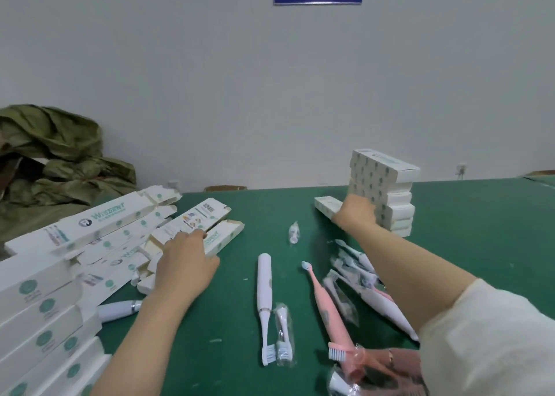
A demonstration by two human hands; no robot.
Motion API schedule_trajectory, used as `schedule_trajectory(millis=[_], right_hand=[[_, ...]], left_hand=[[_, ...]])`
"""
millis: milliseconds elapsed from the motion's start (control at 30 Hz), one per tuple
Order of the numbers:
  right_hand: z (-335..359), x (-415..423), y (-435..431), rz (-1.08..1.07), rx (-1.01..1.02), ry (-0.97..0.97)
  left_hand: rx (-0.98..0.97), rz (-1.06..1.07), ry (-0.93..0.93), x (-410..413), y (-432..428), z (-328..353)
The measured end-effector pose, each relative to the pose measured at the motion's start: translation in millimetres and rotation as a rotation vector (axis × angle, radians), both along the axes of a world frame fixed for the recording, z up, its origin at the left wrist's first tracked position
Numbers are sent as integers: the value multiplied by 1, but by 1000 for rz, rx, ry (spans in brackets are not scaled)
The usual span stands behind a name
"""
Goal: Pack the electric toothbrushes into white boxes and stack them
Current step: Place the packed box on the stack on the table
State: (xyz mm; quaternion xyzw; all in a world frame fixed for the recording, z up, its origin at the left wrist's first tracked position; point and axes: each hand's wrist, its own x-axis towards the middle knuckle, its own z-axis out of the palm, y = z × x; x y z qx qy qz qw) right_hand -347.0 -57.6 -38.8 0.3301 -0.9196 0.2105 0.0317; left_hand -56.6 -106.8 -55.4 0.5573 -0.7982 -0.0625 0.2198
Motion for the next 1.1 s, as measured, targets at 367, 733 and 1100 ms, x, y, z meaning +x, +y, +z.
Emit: schedule_trajectory(millis=[367, 733, 1100], right_hand=[[-39, -19, -7, -50, 86, -75], [9, 22, 18, 258, -151, 98], [1, 133, 55, 714, -142, -79]], left_hand=[[113, 262, -127, 10, -19, -26], [170, 304, -159, 10, -16, -20], [53, 133, -133, 16, 23, -18]])
